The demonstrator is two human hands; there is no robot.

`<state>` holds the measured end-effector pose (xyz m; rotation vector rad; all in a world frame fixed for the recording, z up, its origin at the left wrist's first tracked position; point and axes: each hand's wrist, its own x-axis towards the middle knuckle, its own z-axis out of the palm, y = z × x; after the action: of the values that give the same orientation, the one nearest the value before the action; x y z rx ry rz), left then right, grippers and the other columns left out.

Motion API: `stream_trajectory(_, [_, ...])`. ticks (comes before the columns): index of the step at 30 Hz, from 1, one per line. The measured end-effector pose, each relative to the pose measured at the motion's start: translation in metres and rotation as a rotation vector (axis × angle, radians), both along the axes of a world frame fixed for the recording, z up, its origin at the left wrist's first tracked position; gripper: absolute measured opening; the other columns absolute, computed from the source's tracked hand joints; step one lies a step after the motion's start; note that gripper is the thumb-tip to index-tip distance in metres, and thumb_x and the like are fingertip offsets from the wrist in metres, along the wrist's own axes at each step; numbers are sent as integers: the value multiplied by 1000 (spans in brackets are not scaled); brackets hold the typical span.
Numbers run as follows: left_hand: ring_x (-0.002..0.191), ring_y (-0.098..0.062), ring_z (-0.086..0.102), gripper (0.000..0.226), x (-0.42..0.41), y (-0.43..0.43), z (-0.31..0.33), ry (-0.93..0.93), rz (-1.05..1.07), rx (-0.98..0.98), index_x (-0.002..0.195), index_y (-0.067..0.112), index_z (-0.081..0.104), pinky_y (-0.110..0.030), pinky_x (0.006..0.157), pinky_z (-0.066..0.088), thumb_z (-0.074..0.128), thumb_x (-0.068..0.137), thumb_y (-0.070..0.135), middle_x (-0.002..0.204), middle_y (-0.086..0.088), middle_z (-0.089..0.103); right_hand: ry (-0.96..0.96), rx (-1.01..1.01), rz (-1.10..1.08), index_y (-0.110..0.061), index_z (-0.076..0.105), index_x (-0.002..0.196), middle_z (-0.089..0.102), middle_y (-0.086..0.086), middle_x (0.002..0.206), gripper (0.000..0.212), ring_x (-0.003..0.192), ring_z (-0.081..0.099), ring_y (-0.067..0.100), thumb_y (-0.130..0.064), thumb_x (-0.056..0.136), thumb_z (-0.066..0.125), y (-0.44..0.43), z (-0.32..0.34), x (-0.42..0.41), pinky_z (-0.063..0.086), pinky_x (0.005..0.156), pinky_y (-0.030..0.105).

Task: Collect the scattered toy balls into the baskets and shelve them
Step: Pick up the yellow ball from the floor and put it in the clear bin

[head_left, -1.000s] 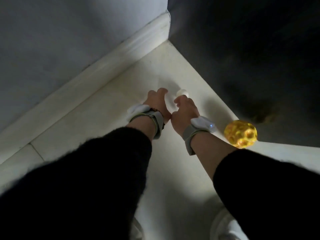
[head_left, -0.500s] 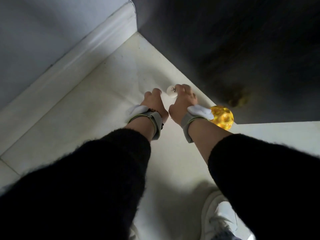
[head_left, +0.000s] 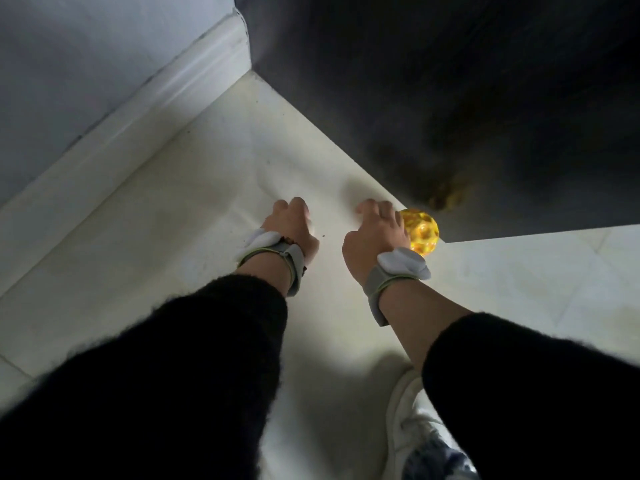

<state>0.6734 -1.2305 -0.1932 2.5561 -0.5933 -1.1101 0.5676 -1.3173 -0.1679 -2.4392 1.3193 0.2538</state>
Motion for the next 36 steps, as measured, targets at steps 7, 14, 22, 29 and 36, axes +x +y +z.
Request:
stream_trajectory(7, [98, -32, 59, 43, -10, -48, 27, 34, -14, -136, 116, 21, 47, -36, 78, 45, 58, 75, 21, 119, -5, 49, 363, -134, -45, -22, 35, 134, 27, 6, 142, 58, 127, 34, 32, -27, 82, 59, -32, 19, -18, 36, 97, 42])
stream_trajectory(14, [90, -31, 59, 39, -17, -46, 22, 22, -45, -104, 112, 20, 48, -37, 72, 45, 59, 75, 21, 114, -4, 50, 448, -2, -84, -29, 29, 137, 26, 6, 139, 69, 125, 34, 32, -21, 80, 68, -43, 6, -22, 34, 71, 40])
stream_trajectory(22, [94, -30, 59, 41, -31, 8, 76, 86, 198, -20, 110, 23, 51, -41, 82, 51, 59, 71, 29, 114, -4, 54, 252, 88, -67, -25, 31, 132, 32, 8, 132, 81, 116, 43, 32, -33, 65, 76, -6, 69, -12, 45, 85, 45])
stream_trajectory(29, [95, -30, 60, 44, -42, 71, 210, 162, 632, -41, 117, 19, 49, -37, 85, 51, 58, 77, 34, 114, -8, 58, -20, 381, -289, -22, 37, 125, 29, -2, 109, 73, 90, 42, 21, -30, 62, 73, 39, 211, 10, 36, 78, 27])
stream_trajectory(36, [84, -27, 62, 36, -45, 102, 434, 233, 697, -59, 107, 22, 47, -32, 71, 50, 59, 75, 35, 104, -6, 62, 28, 512, -281, -21, 38, 125, 40, 4, 119, 73, 99, 47, 23, -32, 64, 77, 69, 429, 6, 46, 92, 35])
